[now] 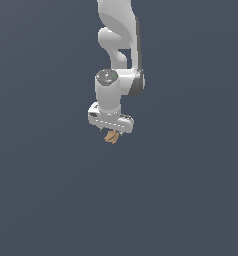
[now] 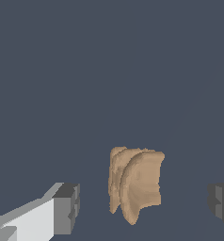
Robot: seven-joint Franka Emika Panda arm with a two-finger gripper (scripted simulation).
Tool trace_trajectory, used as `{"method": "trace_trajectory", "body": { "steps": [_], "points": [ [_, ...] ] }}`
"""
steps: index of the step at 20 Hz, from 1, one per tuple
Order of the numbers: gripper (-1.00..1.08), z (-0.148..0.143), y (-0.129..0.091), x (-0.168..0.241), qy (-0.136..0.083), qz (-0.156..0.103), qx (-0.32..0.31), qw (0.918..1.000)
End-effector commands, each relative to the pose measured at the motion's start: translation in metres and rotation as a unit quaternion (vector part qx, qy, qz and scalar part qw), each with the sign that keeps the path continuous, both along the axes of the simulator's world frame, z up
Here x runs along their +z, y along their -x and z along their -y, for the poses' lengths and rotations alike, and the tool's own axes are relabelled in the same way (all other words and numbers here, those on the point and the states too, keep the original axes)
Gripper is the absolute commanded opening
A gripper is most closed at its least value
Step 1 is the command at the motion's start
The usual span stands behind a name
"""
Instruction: Pick up the object and move it to a goal position.
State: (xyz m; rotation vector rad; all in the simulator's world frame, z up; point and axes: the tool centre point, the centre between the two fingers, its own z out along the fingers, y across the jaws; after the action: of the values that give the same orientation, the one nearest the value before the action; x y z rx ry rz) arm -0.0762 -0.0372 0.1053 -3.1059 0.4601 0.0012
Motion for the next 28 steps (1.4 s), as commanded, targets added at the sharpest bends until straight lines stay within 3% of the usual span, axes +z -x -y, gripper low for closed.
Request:
{"method": "trace_trajectory", "body": {
  "steps": [1, 8, 28],
  "points": [
    [1.0, 0.001, 0.01, -0.007, 0.0, 0.0, -0.014, 0.9999],
    [1.0, 0.002, 0.022, -0.016, 0.001, 0.0, -0.031, 0.9995],
    [1.0, 0.002, 0.023, -0.067, 0.001, 0.0, -0.032, 0.9995]
  ]
}}
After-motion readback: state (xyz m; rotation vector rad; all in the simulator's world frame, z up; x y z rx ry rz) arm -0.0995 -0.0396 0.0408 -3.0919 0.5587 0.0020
